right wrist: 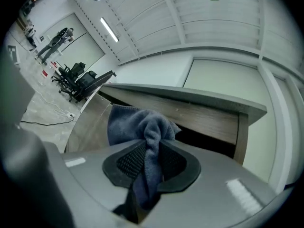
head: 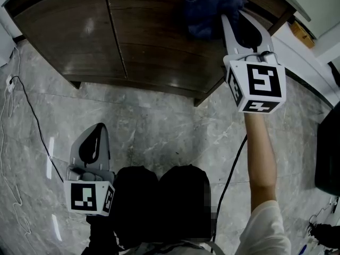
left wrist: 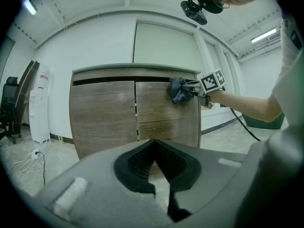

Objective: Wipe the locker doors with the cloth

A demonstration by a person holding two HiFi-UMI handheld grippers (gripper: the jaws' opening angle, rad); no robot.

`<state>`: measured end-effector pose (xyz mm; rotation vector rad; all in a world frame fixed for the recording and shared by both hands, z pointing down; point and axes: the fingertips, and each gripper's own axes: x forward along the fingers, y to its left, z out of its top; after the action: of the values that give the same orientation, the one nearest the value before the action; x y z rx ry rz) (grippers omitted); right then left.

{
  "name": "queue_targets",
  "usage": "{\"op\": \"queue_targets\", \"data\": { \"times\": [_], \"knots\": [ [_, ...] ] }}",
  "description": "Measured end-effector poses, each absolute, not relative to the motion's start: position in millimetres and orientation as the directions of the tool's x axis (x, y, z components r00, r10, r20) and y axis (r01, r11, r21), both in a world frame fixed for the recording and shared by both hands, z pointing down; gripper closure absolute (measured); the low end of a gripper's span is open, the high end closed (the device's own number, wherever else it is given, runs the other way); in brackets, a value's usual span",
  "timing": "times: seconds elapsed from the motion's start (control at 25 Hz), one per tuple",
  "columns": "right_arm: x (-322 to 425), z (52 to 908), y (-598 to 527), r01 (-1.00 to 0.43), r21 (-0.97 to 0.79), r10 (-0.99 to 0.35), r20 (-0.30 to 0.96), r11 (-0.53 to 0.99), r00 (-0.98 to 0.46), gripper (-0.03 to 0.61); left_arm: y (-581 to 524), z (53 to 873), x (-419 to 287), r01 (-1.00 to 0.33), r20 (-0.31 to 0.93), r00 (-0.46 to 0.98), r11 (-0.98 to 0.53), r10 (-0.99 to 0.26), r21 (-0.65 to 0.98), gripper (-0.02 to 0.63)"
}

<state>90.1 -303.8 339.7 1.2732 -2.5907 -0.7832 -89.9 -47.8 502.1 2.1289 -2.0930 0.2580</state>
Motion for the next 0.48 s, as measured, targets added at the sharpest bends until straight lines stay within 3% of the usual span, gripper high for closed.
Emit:
{"op": "queue_targets", "data": {
  "times": [0.48],
  "knots": [
    [69.5,506.7,-297.5,-0.647,0.516,-0.781,0.071,0.561,-0.62,0.497,-43.1,513.4,-97.8,-1.0,0.243,-0.003,-0.001,-0.97,-0.016,0.611]
  ]
}}
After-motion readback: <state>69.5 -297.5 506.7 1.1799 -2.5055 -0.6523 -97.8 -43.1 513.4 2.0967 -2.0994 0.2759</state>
